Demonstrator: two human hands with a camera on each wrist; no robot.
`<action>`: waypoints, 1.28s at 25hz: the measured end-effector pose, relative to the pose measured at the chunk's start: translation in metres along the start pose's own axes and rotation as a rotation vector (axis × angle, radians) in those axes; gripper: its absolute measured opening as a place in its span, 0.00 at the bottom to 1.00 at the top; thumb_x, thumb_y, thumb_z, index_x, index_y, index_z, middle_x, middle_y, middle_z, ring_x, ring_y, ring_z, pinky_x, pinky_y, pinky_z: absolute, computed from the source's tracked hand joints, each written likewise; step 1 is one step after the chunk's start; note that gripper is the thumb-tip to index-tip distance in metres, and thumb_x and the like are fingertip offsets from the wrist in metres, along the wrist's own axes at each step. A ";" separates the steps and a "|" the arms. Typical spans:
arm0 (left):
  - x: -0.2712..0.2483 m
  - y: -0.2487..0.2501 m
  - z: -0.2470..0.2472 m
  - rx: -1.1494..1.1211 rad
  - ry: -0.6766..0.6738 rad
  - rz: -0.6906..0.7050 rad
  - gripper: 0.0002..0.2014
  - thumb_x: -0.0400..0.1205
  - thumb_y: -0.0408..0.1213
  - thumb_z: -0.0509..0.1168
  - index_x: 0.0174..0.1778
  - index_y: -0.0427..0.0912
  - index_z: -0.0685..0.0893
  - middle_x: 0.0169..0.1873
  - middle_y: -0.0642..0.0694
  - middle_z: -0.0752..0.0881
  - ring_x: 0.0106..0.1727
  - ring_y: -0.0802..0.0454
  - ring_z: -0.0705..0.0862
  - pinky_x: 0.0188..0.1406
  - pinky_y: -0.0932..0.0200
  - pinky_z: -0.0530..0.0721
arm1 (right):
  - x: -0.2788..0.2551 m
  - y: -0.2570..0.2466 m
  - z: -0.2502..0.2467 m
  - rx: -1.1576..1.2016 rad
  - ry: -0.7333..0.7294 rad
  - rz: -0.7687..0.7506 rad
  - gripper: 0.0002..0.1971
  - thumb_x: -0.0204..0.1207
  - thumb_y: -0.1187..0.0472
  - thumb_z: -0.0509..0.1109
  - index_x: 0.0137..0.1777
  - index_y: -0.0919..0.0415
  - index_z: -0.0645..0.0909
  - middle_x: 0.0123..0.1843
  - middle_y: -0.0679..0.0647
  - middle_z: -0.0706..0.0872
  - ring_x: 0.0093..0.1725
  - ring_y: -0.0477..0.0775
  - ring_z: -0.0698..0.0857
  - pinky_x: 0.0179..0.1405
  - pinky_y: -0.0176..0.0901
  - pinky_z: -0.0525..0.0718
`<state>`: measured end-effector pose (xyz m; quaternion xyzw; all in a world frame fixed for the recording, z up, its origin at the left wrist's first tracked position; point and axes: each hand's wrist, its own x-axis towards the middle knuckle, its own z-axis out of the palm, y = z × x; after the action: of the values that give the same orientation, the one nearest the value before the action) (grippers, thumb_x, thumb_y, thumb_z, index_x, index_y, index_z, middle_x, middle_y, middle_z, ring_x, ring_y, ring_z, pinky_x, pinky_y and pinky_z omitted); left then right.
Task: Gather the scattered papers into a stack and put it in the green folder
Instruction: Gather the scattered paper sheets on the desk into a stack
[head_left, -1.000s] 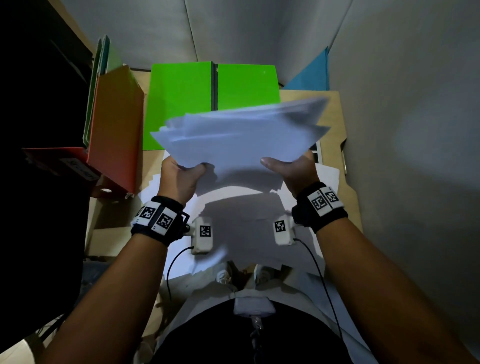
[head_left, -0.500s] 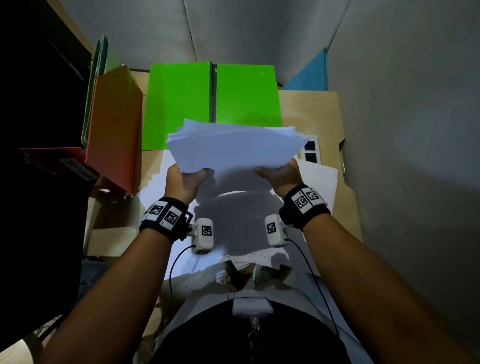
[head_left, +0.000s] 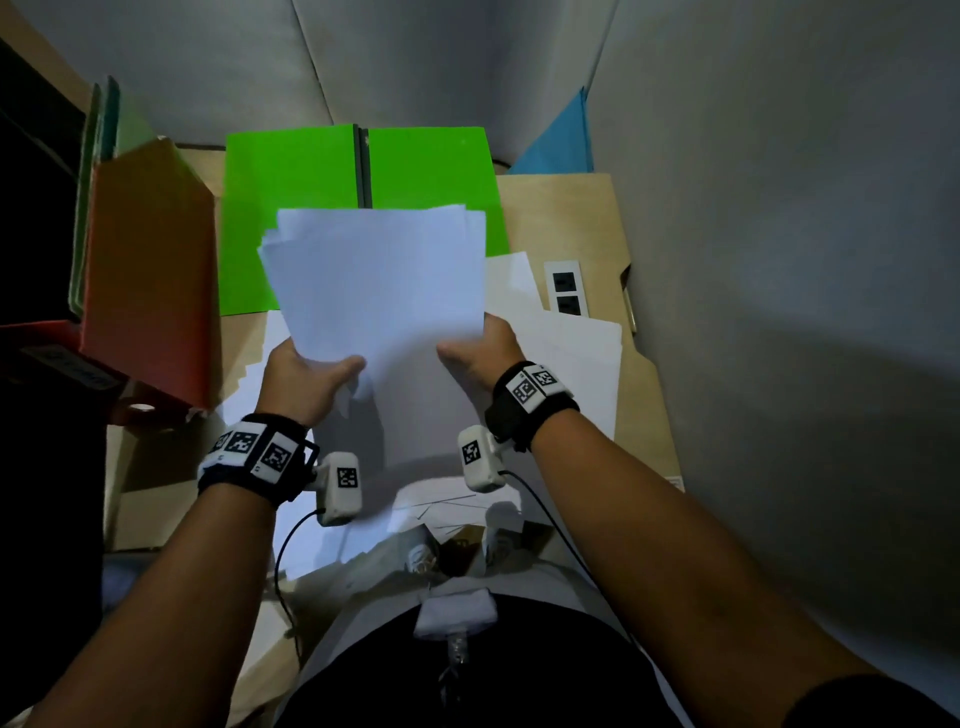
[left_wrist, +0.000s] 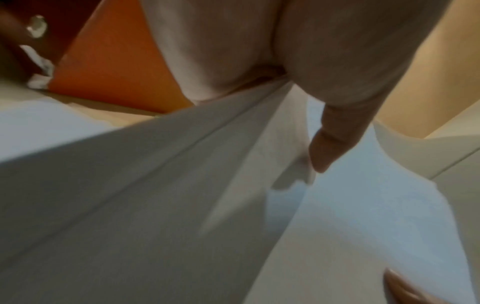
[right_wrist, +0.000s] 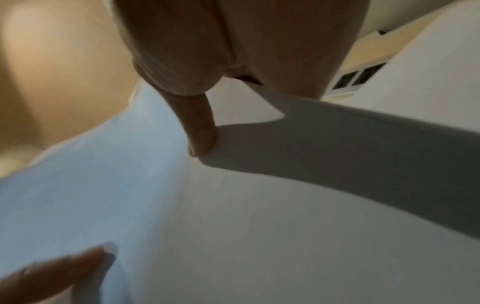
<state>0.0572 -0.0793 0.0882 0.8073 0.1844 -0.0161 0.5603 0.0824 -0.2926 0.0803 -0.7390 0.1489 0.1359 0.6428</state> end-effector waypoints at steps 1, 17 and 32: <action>0.000 -0.007 -0.003 0.025 -0.005 -0.037 0.15 0.72 0.29 0.78 0.52 0.45 0.85 0.47 0.45 0.89 0.47 0.51 0.87 0.52 0.60 0.81 | 0.003 0.007 0.001 -0.078 -0.037 0.055 0.15 0.71 0.71 0.74 0.56 0.65 0.80 0.52 0.60 0.87 0.50 0.51 0.86 0.38 0.26 0.80; 0.005 -0.165 -0.031 0.050 0.078 -0.678 0.61 0.50 0.56 0.81 0.77 0.28 0.68 0.62 0.23 0.83 0.60 0.25 0.85 0.42 0.38 0.86 | 0.041 0.090 -0.053 -0.687 0.358 0.538 0.48 0.56 0.34 0.78 0.70 0.63 0.68 0.70 0.62 0.72 0.70 0.67 0.74 0.70 0.64 0.74; -0.015 -0.118 -0.026 -0.120 0.066 -0.605 0.04 0.74 0.29 0.73 0.40 0.36 0.84 0.34 0.38 0.84 0.35 0.41 0.81 0.35 0.53 0.77 | 0.041 0.084 -0.062 -0.206 0.214 0.312 0.13 0.66 0.67 0.75 0.52 0.63 0.83 0.51 0.59 0.90 0.50 0.63 0.88 0.55 0.54 0.88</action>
<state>0.0013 -0.0240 -0.0051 0.6813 0.4352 -0.1450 0.5705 0.0872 -0.3667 -0.0034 -0.7790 0.3144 0.1689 0.5156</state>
